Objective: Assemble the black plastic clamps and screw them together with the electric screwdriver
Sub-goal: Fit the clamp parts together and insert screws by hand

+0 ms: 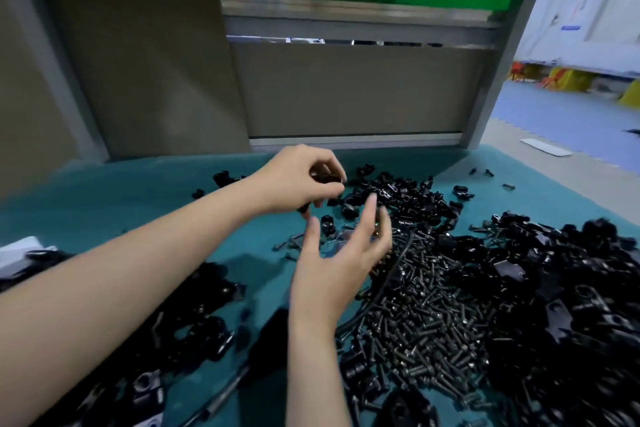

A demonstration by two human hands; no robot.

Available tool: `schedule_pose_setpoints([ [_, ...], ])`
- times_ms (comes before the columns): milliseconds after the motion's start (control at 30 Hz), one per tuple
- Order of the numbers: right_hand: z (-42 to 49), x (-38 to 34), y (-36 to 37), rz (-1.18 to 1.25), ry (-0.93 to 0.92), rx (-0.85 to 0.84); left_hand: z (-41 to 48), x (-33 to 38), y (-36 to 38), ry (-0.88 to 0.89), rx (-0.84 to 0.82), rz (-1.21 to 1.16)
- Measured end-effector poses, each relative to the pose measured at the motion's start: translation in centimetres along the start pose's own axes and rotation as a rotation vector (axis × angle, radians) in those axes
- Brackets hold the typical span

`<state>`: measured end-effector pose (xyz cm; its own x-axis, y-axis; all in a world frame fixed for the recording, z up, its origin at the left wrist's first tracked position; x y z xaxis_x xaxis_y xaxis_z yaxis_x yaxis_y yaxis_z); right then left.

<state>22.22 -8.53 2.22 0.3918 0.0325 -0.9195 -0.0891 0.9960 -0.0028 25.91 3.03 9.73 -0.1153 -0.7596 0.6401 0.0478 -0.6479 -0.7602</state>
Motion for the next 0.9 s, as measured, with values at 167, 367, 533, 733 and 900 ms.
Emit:
schedule_pose_setpoints([
  [167,-3.2,-6.1,2.5,-0.200,-0.334,-0.395,-11.5,-0.8,-1.9,-0.012,0.126,-0.208],
  [367,-9.8,-6.7,3.0,-0.469,-0.559,-0.598,-20.9,-3.4,2.7,-0.067,0.380,-0.673],
  [533,-9.4,-4.3,-0.3,-0.182,-0.211,-0.513,-22.7,-4.1,7.5,-0.021,0.404,-1.304],
  [733,-10.4,-2.4,-0.5,0.250,0.152,-0.708,-23.5,-4.2,8.1,-0.061,0.431,-1.169],
  [900,-10.7,-3.1,-0.7,0.282,0.120,-0.733,-24.1,-4.7,8.2,-0.088,0.459,-1.000],
])
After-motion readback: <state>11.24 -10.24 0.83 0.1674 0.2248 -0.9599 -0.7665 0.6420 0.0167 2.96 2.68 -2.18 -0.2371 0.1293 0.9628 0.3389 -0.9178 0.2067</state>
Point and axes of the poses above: each hand's wrist, its own z-axis towards the middle knuckle, its own y-axis out of the palm, x = y × z, the point moved 7 cm from there along z, towards the middle knuckle, and after that the axes turned 14 degrees about -x, right-handed, at the moved point
